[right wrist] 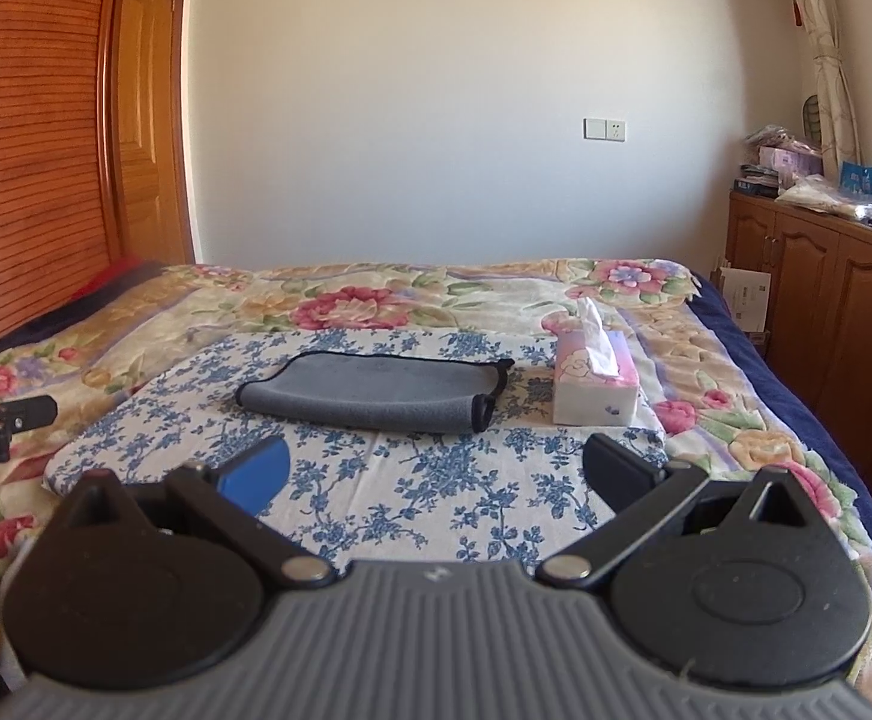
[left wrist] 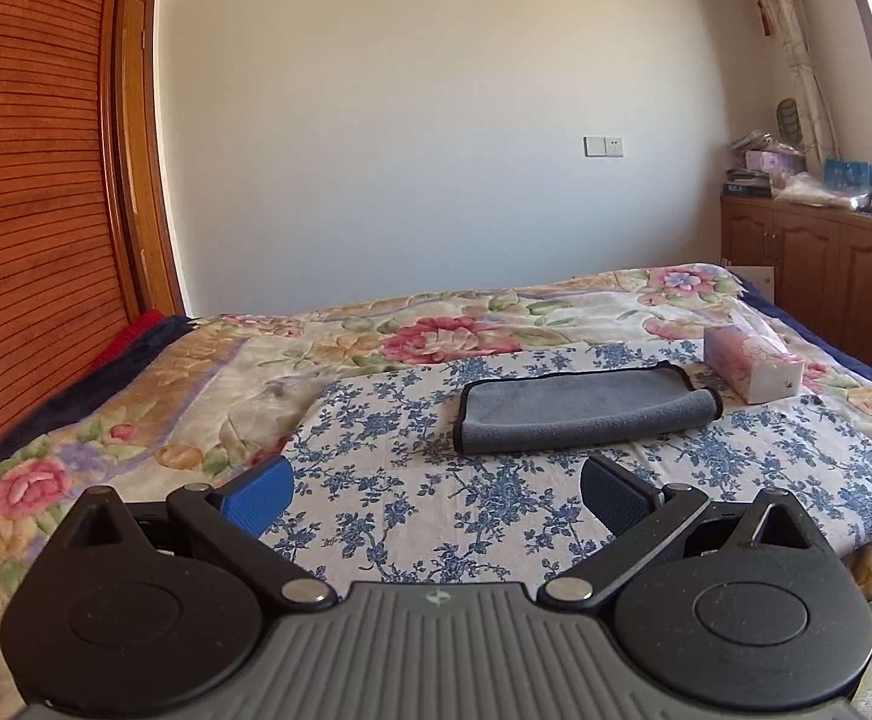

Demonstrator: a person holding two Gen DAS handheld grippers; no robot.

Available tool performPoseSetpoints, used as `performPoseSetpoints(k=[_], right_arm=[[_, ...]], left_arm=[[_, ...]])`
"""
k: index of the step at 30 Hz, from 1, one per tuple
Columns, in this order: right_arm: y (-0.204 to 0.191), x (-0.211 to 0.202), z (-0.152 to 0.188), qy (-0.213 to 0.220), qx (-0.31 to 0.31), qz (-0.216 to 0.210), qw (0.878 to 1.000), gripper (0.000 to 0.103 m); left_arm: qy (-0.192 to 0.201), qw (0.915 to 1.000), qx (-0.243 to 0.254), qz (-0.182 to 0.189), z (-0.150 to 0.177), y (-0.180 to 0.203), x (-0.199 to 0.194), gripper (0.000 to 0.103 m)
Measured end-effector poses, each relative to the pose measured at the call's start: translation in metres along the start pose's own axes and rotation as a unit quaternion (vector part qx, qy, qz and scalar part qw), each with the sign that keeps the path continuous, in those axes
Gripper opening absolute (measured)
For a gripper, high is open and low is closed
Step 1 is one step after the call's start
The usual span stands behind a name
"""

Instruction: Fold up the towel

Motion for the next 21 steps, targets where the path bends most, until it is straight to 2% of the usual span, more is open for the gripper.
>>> performPoseSetpoints(k=[13, 21], right_arm=[[0.005, -0.005, -0.001, 0.027, 0.011, 0.013, 0.999, 0.103], [0.007, -0.005, -0.001, 0.033, 0.017, 0.02, 0.999, 0.103]], left_arm=[[0.032, 0.9995, 0.002, 0.002, -0.001, 0.003, -0.01, 0.103], [0.037, 0.9993, -0.004, -0.004, -0.003, 0.0, -0.01, 0.103]])
Point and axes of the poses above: each gripper's, at about its wrist camera, not at the fingertips, and x roughly the way its jaws point, y to its right, z to its underside, the point moved 3 cm from there along x, roughly the way its jaws point, and after that the axes turned 8 degrees about -y, right-handed, at the moved point
